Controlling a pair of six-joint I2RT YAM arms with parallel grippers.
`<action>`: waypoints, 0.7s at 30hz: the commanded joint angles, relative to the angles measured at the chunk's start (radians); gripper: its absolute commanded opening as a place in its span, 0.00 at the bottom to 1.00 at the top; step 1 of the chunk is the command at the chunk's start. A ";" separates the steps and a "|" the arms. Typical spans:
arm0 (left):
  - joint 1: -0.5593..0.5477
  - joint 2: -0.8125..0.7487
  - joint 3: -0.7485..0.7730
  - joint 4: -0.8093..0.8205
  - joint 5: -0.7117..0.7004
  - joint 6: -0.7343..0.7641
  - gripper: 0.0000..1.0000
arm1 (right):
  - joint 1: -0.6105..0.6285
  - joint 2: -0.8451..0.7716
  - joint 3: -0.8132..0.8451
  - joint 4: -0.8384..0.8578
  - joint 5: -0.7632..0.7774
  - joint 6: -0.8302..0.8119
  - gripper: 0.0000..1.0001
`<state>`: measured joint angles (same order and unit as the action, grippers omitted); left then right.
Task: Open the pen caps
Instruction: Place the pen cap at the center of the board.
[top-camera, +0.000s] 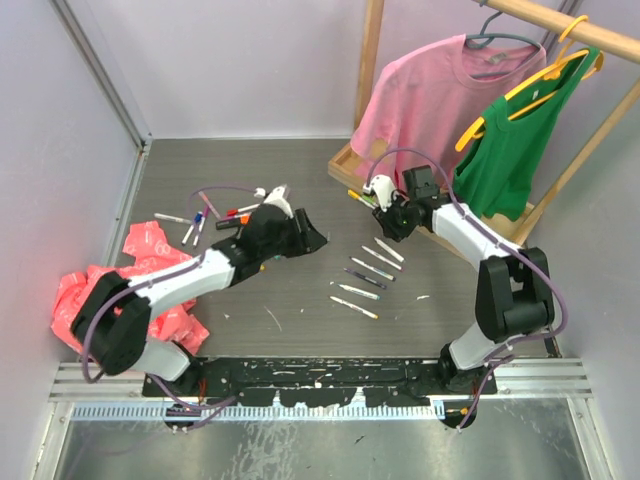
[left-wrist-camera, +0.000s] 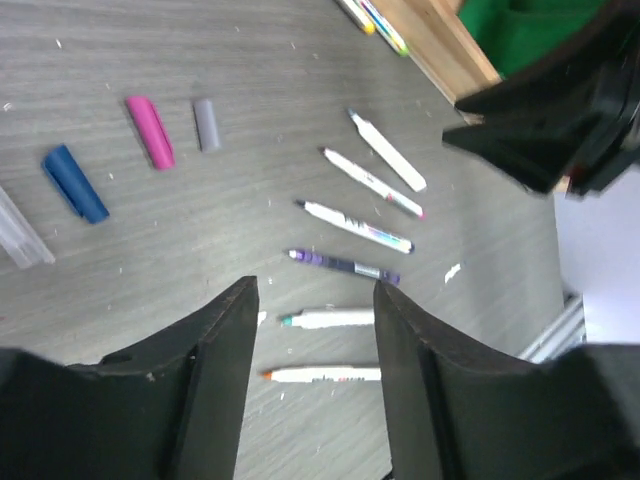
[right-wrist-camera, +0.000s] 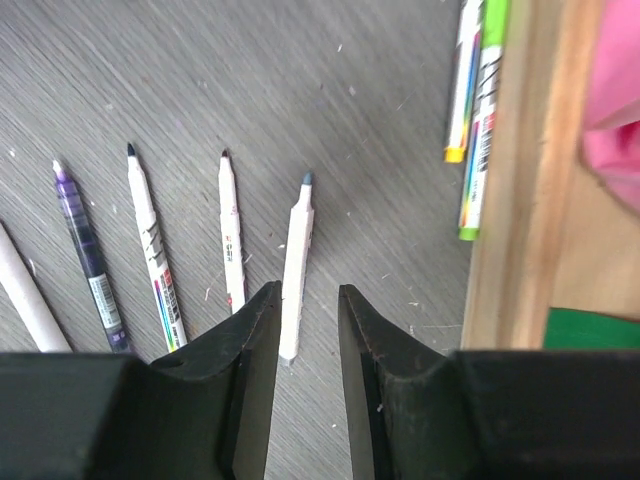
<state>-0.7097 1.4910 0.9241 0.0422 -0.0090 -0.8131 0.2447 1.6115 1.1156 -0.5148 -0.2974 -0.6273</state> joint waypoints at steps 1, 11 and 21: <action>0.011 -0.151 -0.178 0.222 0.148 0.118 0.55 | 0.001 -0.125 -0.031 0.121 -0.055 -0.011 0.35; 0.020 -0.420 -0.382 0.261 0.251 0.182 0.86 | 0.000 -0.110 0.048 0.245 -0.136 -0.060 0.54; 0.020 -0.548 -0.525 0.380 0.271 0.129 0.98 | -0.007 0.236 0.368 0.042 -0.193 -0.071 0.54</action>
<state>-0.6933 0.9680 0.4168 0.3111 0.2321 -0.6697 0.2420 1.7969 1.4204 -0.4168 -0.4679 -0.6762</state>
